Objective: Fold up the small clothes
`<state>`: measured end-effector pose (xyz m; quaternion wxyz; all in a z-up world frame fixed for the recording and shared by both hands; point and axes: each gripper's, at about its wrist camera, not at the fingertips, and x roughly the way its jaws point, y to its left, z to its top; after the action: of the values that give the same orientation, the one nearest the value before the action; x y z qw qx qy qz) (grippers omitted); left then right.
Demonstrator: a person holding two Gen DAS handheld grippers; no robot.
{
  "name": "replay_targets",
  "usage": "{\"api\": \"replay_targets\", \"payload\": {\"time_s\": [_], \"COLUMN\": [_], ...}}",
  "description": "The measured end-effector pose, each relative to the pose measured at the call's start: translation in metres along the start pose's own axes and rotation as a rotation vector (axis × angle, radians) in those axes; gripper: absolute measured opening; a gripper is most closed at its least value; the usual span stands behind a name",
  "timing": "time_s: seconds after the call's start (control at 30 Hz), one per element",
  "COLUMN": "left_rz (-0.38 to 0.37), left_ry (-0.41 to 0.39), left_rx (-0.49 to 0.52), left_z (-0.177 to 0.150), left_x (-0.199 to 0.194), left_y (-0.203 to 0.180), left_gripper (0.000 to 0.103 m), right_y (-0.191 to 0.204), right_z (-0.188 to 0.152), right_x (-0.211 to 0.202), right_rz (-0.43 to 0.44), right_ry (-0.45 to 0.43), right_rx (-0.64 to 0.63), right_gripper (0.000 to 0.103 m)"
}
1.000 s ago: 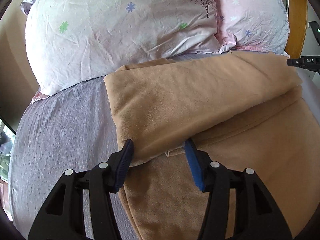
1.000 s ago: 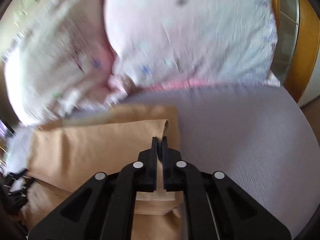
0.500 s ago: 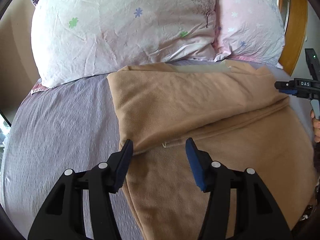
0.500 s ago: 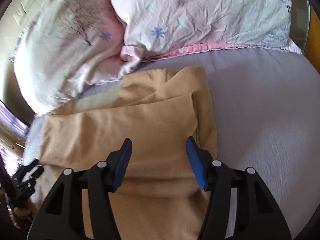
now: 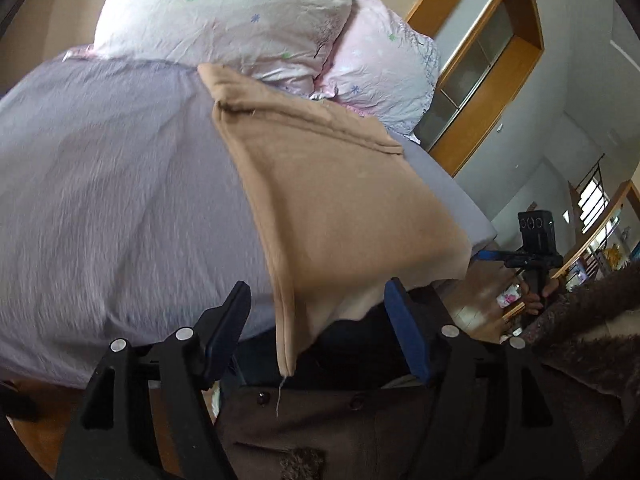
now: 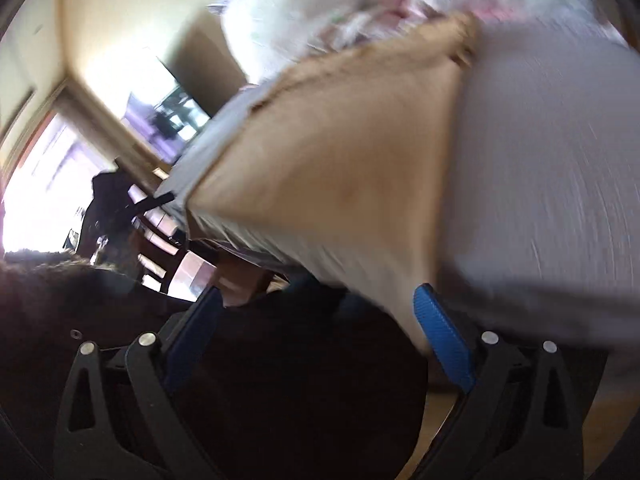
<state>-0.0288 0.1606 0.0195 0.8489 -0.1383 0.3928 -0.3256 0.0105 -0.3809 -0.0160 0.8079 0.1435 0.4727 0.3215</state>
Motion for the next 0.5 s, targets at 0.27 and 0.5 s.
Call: {"api": "replay_targets", "payload": {"time_s": [0.27, 0.5], "left_rz": [-0.031, -0.224], "left_ry": [0.070, 0.091], "left_rx": [-0.123, -0.312], "left_z": [-0.024, -0.028], "left_x": [0.051, 0.072], "left_y": [0.025, 0.039], "left_gripper": [0.071, 0.004], "right_y": [-0.059, -0.041], "right_z": [-0.015, -0.016], "right_x": [0.042, 0.063], "right_rz": [0.105, 0.272], "right_ry": [-0.041, -0.003], "right_rx": [0.203, 0.132], "right_gripper": [0.096, 0.006]}}
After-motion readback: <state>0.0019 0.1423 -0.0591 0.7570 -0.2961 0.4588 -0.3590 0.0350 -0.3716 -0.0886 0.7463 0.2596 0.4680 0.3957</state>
